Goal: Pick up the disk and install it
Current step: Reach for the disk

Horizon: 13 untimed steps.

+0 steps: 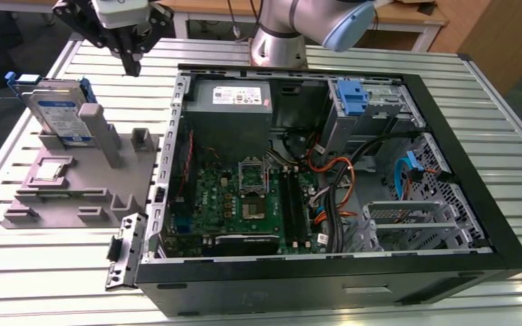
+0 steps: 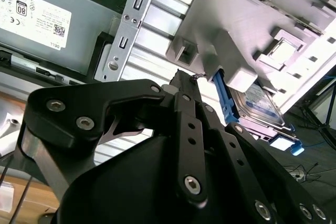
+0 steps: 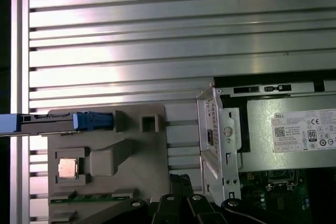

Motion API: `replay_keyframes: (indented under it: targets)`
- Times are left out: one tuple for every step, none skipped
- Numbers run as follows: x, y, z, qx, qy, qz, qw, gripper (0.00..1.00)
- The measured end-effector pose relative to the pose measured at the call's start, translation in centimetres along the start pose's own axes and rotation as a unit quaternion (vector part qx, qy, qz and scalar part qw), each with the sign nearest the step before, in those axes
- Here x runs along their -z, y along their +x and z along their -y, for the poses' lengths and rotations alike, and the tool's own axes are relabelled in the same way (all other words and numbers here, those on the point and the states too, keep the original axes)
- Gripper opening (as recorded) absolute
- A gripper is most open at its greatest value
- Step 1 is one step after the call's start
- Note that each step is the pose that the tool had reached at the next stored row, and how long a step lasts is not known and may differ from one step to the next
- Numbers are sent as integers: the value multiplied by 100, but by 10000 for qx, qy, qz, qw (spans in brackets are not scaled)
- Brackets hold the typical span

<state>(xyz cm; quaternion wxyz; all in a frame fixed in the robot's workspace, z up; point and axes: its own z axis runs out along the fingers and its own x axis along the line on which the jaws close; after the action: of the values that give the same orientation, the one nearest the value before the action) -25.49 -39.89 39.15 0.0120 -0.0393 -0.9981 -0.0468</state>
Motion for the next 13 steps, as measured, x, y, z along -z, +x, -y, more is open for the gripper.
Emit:
replay_keyframes:
  targets:
    - [-1, 10, 1, 0, 0, 1, 10000, 11]
    - [-1, 20, 2, 0, -1, 2, 10000, 11]
    - [-1, 30, 2, 0, -1, 3, 10000, 11]
    - [-1, 40, 3, 0, -1, 4, 10000, 11]
    - [-1, 50, 4, 1, -1, 6, 10000, 11]
    - [-1, 61, 5, 1, -1, 7, 10000, 11]
    - [-2, 72, 6, 0, -1, 8, 10000, 11]
    - [-2, 83, 7, 1, -1, 9, 10000, 11]
    - [-2, 94, 7, 1, -1, 10, 10000, 11]
    - [-2, 104, 8, 1, -2, 12, 10000, 11]
    - [-2, 115, 9, 1, -2, 13, 10000, 11]
    - [-3, 125, 10, 2, -2, 14, 10000, 11]
    - [-3, 136, 11, 2, -2, 16, 10000, 11]
